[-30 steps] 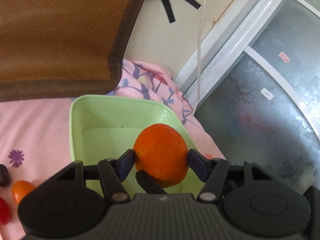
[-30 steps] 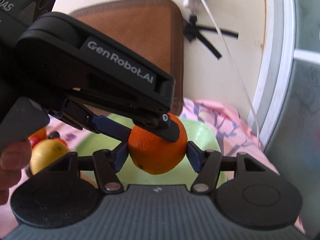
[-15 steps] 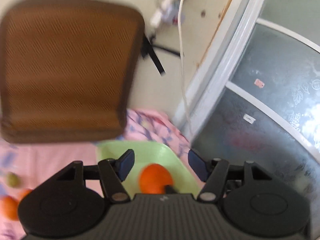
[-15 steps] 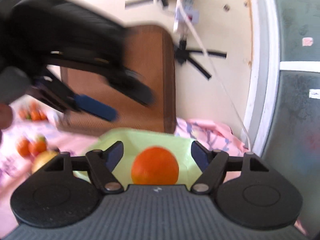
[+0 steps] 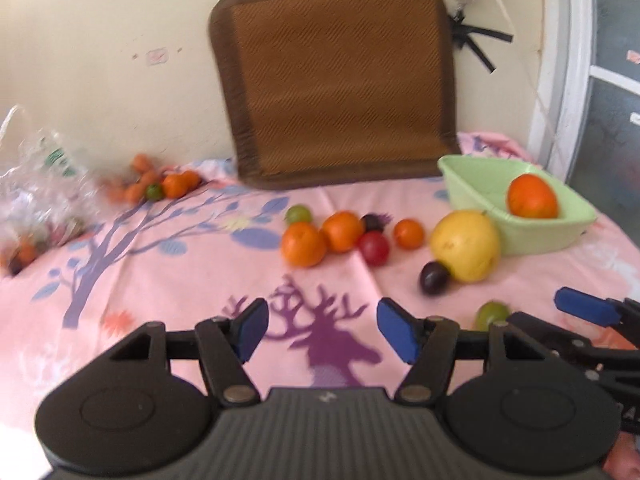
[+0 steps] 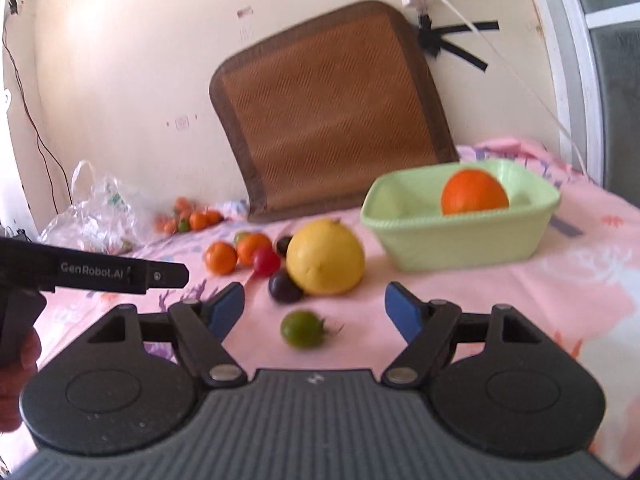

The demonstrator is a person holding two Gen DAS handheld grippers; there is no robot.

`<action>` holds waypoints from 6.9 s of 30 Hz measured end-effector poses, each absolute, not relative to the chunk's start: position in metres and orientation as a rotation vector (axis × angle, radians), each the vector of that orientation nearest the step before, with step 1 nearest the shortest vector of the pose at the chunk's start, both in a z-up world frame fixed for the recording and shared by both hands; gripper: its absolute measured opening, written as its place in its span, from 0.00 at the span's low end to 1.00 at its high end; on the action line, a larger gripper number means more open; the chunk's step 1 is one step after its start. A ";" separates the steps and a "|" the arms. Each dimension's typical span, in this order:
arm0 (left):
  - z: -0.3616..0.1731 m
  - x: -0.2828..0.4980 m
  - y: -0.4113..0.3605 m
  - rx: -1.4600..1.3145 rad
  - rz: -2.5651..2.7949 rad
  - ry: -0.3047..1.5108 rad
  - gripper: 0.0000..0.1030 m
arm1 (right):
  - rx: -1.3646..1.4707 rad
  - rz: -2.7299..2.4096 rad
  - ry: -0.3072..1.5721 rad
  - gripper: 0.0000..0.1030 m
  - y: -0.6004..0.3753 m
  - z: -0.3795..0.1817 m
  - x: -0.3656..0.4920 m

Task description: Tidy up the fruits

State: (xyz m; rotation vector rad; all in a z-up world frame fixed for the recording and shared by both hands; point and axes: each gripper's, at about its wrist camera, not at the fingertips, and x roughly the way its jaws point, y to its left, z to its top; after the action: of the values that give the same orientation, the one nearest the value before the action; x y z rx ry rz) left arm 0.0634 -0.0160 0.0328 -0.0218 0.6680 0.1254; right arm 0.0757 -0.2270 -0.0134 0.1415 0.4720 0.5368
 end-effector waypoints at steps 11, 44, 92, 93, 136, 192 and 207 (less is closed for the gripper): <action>0.003 0.046 0.017 -0.081 0.234 0.670 0.63 | 0.037 0.422 0.448 0.76 -0.202 -0.022 0.056; -0.009 0.041 0.016 -0.065 0.209 0.620 0.65 | 0.094 0.368 0.477 0.76 -0.208 -0.023 0.069; -0.006 0.035 0.016 -0.090 0.181 0.576 0.69 | 0.092 0.367 0.477 0.76 -0.208 -0.023 0.068; -0.006 0.035 0.016 -0.090 0.181 0.576 0.69 | 0.093 0.367 0.478 0.76 -0.208 -0.023 0.068; -0.005 0.036 0.013 -0.099 0.167 0.555 0.69 | 0.100 0.374 0.480 0.71 -0.207 -0.023 0.067; 0.010 0.038 0.030 -0.326 -0.184 0.602 0.56 | -0.211 0.786 0.493 0.63 -0.125 -0.011 0.043; 0.010 0.041 0.018 -0.318 -0.176 0.600 0.62 | -0.280 0.770 0.447 0.63 -0.124 -0.012 0.042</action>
State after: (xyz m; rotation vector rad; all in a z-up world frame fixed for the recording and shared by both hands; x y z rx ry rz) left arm 0.0408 0.0184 0.0103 -0.3183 0.6002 -0.1764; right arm 0.0417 -0.1238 -0.0123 -0.2799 0.4470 0.7700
